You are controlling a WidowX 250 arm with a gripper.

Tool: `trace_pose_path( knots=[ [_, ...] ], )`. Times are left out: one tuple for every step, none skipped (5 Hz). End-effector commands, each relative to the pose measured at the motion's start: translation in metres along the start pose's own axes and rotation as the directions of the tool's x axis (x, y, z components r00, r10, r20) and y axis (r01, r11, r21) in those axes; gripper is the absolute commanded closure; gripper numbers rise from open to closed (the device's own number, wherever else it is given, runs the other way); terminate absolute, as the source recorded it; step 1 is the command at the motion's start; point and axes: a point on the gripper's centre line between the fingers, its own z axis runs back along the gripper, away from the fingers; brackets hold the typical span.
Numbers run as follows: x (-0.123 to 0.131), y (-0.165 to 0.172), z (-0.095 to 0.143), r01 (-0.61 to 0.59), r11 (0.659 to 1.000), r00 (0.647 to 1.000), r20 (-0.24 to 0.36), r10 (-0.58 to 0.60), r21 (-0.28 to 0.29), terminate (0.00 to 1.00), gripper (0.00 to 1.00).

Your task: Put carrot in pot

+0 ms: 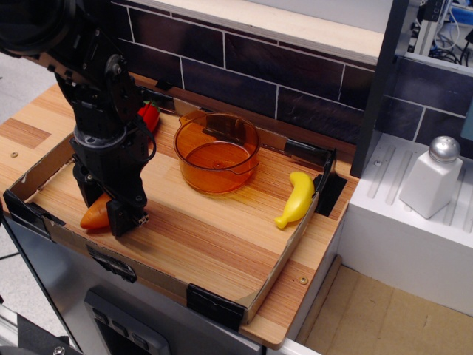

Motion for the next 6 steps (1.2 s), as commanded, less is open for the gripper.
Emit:
trace_pose_path(
  knots=[
    [0.015,0.005,0.051,-0.089,0.996,0.993,0.079,0.091,-0.029,0.00,1.00],
    [0.032,-0.002,0.080,-0.127,0.990,0.985,0.110,0.133,-0.055,0.00,1.00],
    [0.061,-0.006,0.099,-0.190,0.978,0.969,0.146,0.202,-0.088,0.00,1.00],
    [0.089,-0.012,0.093,-0.231,0.970,0.957,0.164,0.240,-0.073,0.00,1.00],
    [0.107,-0.017,0.085,-0.233,0.972,0.948,0.217,0.233,-0.026,0.00,1.00],
    [0.121,-0.018,0.078,-0.307,0.951,0.913,0.277,0.301,-0.023,0.00,1.00]
  ],
)
